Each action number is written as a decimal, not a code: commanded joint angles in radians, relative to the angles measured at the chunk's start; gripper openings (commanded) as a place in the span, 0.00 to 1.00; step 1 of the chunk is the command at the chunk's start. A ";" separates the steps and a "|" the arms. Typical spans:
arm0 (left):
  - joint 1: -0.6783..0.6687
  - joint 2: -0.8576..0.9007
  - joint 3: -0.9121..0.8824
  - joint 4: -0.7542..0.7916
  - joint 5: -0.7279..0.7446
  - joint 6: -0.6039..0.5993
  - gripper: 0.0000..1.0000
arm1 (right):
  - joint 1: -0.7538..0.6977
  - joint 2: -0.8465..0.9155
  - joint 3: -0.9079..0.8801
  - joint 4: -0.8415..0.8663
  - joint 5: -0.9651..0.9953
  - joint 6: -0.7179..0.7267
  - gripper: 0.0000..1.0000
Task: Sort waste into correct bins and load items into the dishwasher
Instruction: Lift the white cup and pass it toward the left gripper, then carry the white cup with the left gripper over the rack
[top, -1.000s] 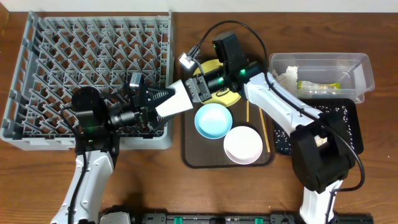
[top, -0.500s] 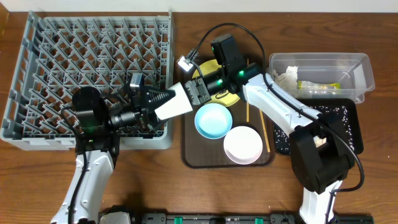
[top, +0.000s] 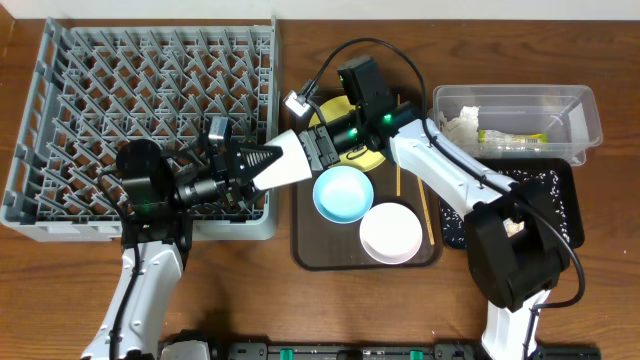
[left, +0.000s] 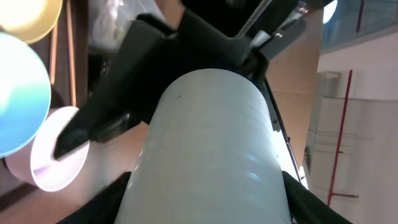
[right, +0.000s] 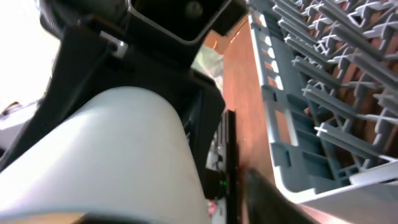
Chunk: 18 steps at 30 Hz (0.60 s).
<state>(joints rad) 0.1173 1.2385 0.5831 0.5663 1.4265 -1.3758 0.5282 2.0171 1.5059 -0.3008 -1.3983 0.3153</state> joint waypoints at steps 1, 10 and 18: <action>0.015 -0.002 0.017 0.086 -0.021 0.026 0.32 | -0.058 -0.003 -0.003 0.002 0.007 -0.017 0.63; 0.217 0.017 0.017 0.146 -0.066 0.124 0.19 | -0.259 -0.043 -0.003 -0.068 0.237 -0.014 0.85; 0.288 0.062 0.034 0.099 -0.214 0.180 0.19 | -0.253 -0.219 -0.002 -0.220 0.477 -0.141 0.99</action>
<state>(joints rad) 0.3935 1.2877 0.5842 0.6941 1.2903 -1.2583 0.2573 1.9282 1.4982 -0.4858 -1.0691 0.2600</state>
